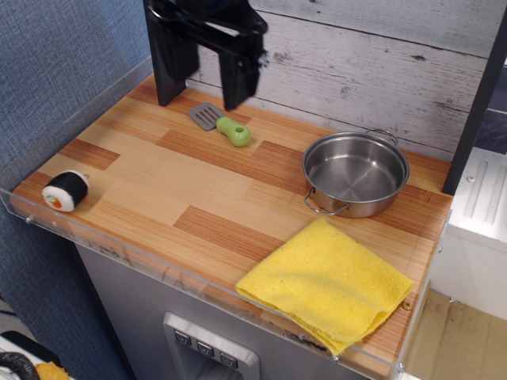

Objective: Move the sushi roll to the lower left corner of the table

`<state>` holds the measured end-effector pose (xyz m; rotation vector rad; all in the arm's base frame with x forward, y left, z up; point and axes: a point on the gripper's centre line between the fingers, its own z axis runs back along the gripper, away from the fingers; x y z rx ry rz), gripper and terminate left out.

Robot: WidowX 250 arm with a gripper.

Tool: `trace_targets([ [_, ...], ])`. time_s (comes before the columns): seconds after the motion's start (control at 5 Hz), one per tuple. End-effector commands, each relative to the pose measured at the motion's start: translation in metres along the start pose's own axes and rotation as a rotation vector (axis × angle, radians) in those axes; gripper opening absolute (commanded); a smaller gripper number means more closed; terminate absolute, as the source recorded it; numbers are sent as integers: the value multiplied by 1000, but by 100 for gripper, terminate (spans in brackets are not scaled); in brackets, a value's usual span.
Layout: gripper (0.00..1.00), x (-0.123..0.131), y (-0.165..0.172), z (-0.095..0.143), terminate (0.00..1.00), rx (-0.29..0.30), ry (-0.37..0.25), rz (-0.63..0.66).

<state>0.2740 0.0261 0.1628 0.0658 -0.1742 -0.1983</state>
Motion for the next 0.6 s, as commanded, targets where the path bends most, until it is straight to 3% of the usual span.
trace_targets([
  [0.0, 100, -6, -3, 18, 0, 68, -14, 38],
  [0.2, 100, -6, -3, 18, 0, 68, -14, 38],
  [0.4, 100, -6, -3, 18, 100, 68, -14, 38],
])
